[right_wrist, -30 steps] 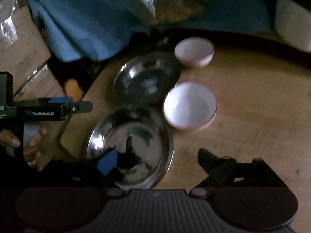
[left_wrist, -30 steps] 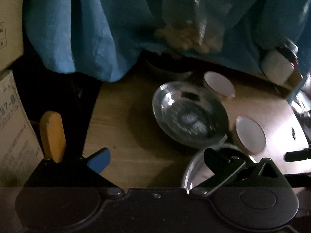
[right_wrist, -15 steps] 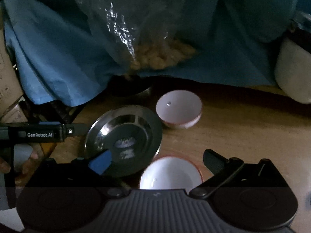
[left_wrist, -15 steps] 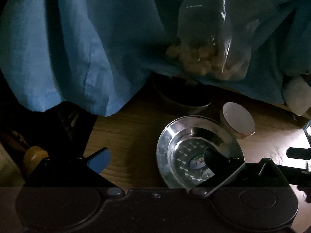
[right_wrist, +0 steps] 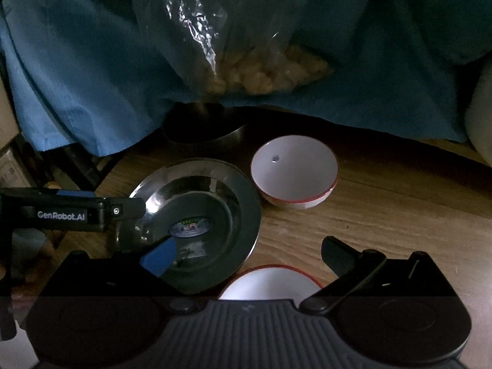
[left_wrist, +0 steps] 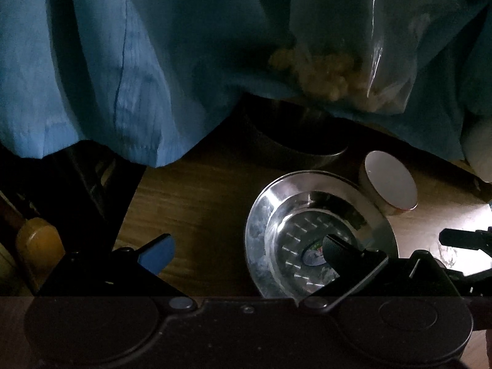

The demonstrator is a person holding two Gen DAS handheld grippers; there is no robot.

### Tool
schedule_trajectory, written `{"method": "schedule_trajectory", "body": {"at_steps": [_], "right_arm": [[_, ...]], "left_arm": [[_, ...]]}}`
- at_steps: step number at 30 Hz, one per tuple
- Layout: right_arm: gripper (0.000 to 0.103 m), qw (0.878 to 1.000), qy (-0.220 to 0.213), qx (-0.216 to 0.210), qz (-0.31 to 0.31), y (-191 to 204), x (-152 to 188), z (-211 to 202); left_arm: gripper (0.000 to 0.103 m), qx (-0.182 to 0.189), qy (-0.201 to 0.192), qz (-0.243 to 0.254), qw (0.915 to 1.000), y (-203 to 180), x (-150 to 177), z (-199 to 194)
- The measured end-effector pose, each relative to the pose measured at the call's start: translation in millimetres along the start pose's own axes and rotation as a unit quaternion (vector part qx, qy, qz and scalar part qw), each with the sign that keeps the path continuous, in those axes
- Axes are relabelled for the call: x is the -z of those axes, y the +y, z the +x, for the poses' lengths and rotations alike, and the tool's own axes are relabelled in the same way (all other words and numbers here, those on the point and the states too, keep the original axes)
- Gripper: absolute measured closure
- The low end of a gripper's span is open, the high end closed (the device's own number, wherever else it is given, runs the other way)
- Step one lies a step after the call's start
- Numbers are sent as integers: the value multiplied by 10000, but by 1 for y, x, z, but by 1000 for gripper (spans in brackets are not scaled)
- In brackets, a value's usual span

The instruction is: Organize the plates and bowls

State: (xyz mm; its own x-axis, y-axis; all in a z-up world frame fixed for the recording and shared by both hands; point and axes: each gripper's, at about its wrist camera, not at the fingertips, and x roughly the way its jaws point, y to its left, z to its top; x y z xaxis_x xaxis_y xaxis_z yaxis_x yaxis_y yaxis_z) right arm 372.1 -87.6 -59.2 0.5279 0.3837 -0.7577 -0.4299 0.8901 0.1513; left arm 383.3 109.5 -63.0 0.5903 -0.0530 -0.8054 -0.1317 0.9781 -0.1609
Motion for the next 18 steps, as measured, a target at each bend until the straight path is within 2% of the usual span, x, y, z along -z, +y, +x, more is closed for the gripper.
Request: {"method": "schedule_trajectory", "body": {"at_steps": [7,13,18], "right_arm": [[4,9999,64,-24,-144,3,-3,15],[21,9997,184,-87,-160,8,-3,26],[34,9993,251,-248,78,5,-4,32]], "left_arm": [[1,-54,118,36,9999,-1,1,4],[7,117,145,21,9998,-1,0,1],[16,241,203,-33,9995,-2,0,1]]}}
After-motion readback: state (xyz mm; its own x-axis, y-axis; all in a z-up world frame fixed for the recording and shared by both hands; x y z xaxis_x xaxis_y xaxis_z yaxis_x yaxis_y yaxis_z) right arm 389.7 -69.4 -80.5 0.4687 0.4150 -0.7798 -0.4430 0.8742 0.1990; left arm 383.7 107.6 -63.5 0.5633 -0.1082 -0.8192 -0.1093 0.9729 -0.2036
